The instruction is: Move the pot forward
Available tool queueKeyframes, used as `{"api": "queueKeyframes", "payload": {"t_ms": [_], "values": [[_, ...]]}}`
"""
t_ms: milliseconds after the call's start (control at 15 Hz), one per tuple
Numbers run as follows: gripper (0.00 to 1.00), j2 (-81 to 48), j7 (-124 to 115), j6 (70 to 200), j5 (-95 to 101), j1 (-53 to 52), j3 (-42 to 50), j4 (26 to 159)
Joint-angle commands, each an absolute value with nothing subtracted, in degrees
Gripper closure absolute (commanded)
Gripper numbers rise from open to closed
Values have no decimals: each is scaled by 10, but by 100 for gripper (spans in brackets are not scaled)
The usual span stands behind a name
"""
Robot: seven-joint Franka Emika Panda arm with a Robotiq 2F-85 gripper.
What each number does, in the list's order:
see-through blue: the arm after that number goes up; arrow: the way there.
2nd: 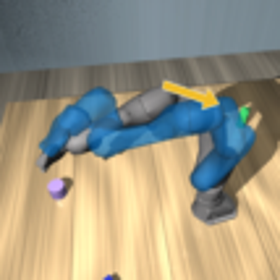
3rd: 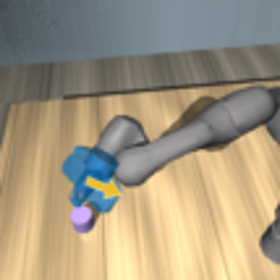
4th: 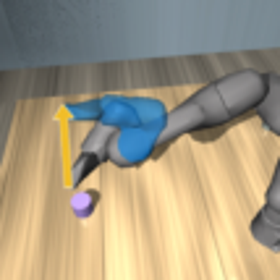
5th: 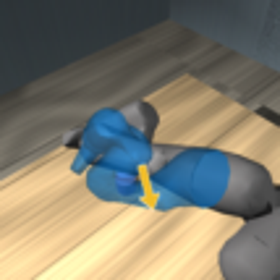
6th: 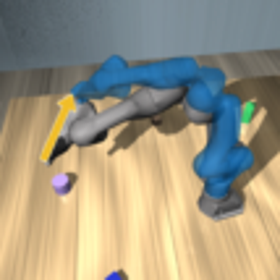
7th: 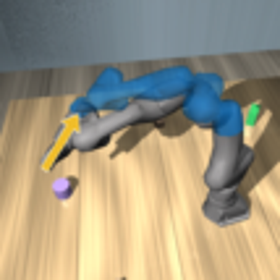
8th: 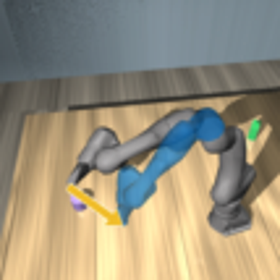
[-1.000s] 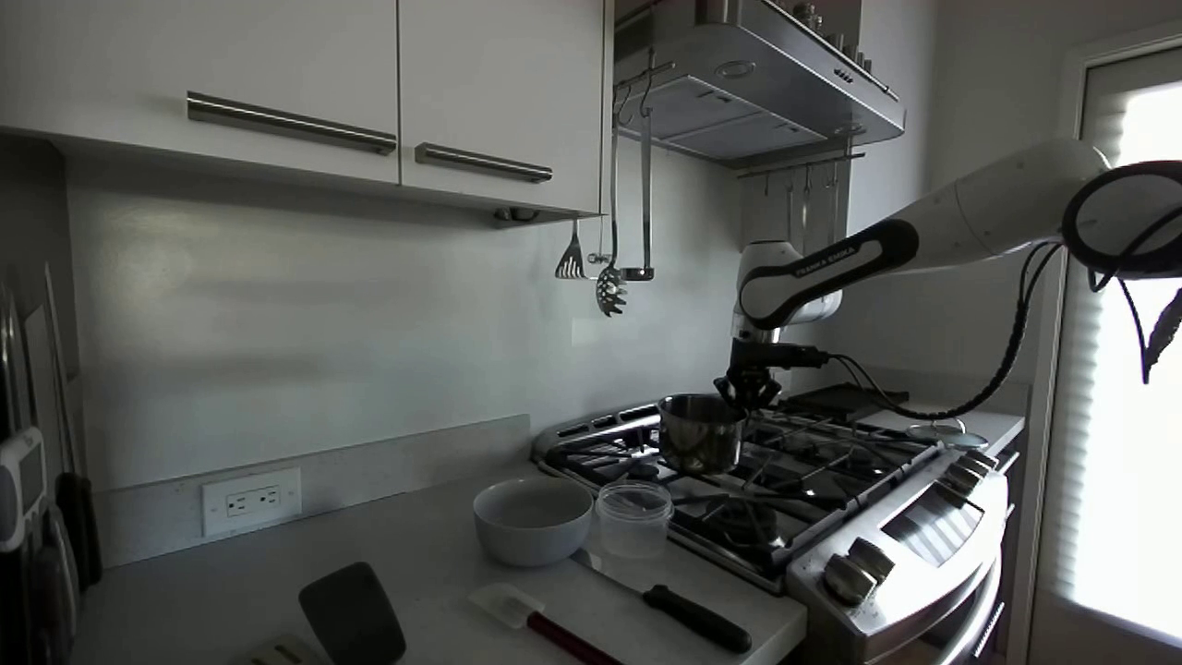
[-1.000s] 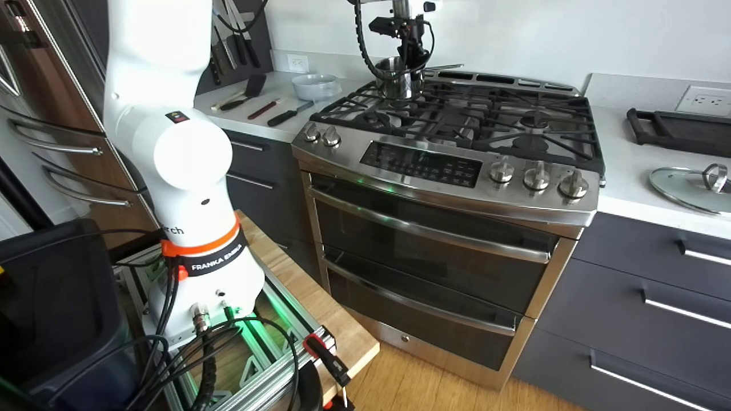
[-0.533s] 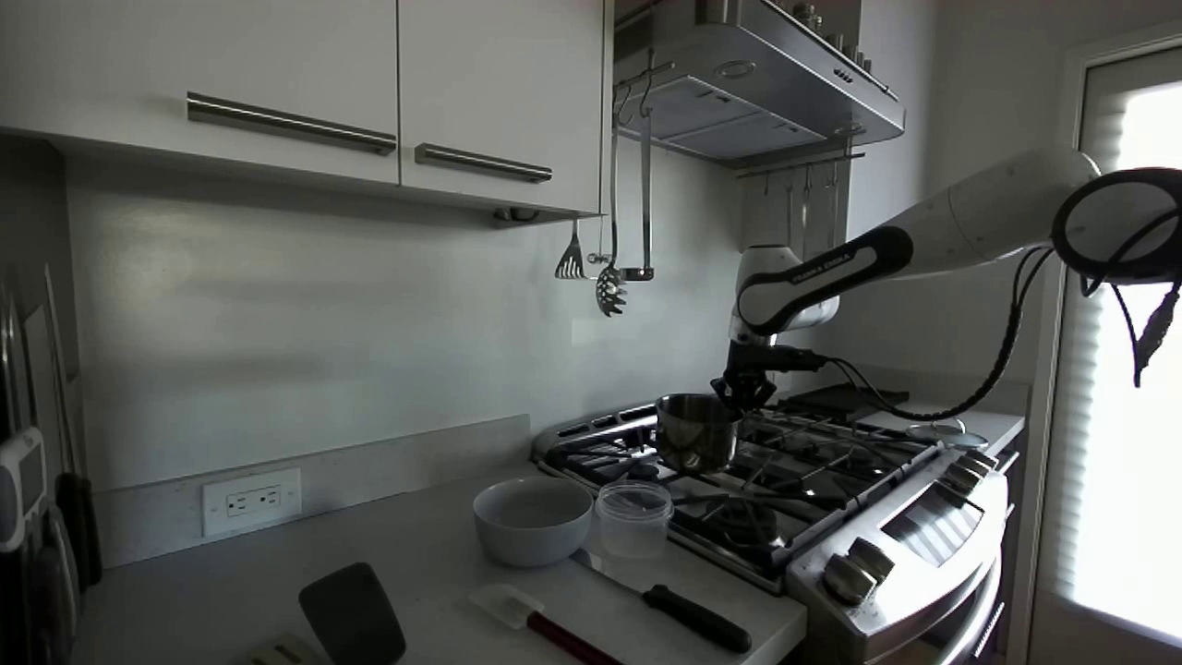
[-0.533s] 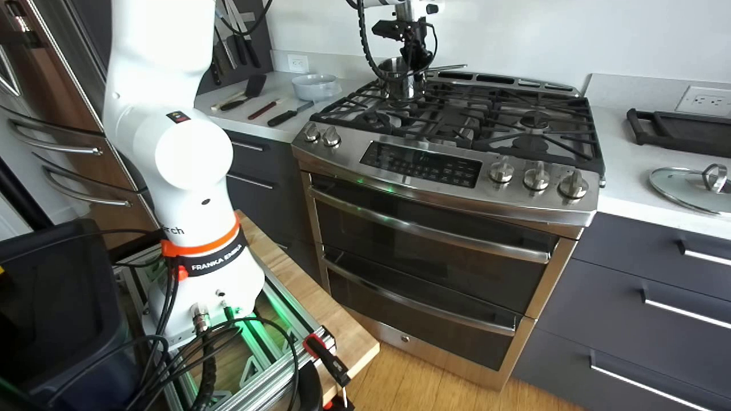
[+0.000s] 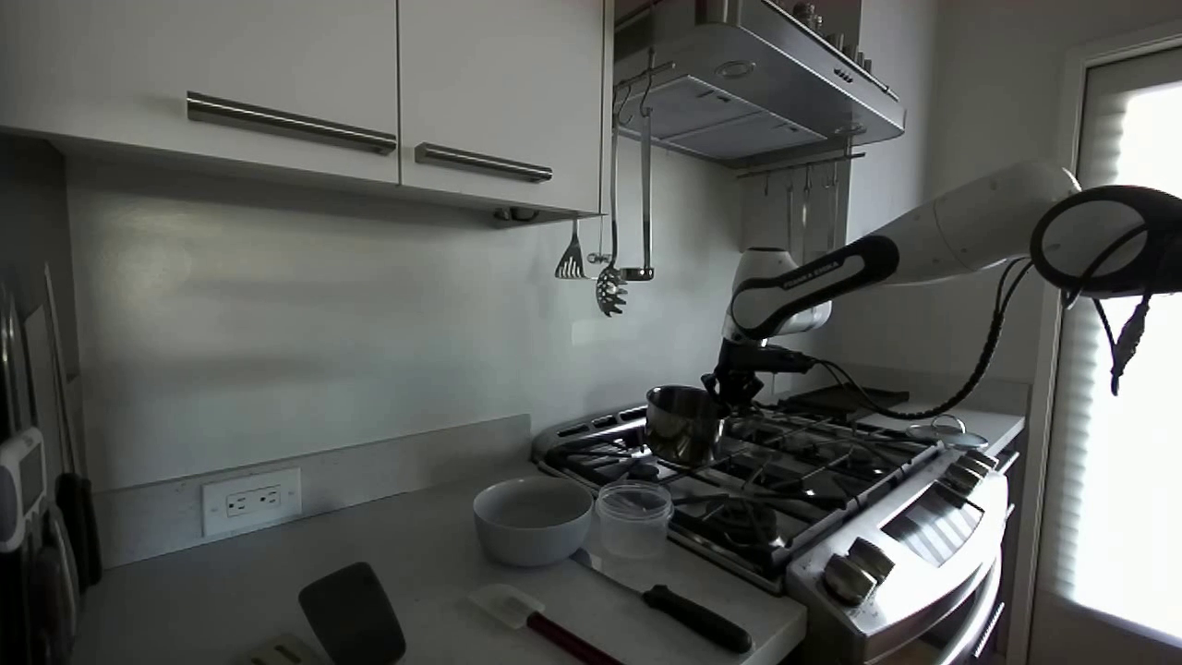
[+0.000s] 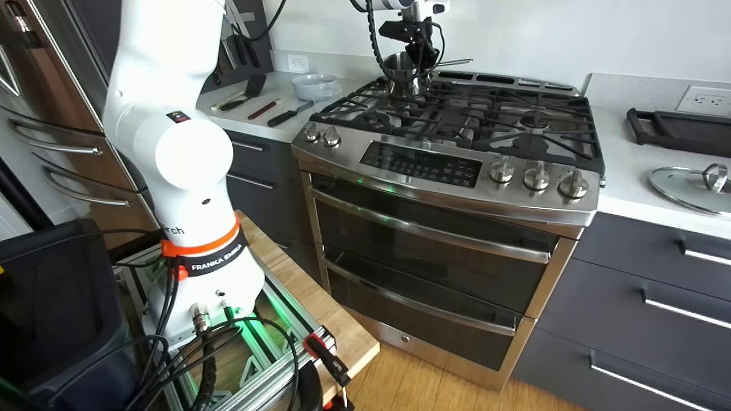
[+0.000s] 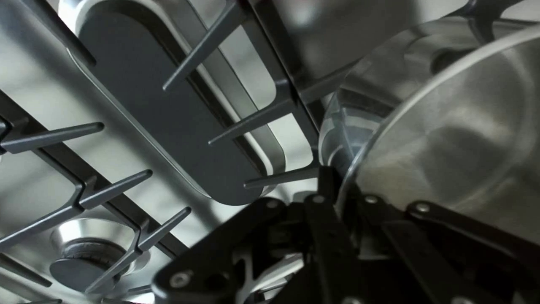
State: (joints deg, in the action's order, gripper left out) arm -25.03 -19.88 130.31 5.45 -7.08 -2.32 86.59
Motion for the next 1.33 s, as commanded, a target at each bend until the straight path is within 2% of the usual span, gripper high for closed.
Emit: {"api": "queueKeyframes", "payload": {"t_ms": [0, 800, 867, 933, 1067, 1267], "values": [[99, -281, -176, 1309, 18, -68, -26, 825], [99, -352, -140, 1211, -9, -71, -26, 701], [93, -358, -138, 1205, -7, -72, -26, 692], [74, -362, -138, 1200, -5, -74, -25, 684], [65, -369, -133, 1197, -4, -76, -25, 665], [43, -374, -129, 1201, -2, -81, -25, 649]]}}
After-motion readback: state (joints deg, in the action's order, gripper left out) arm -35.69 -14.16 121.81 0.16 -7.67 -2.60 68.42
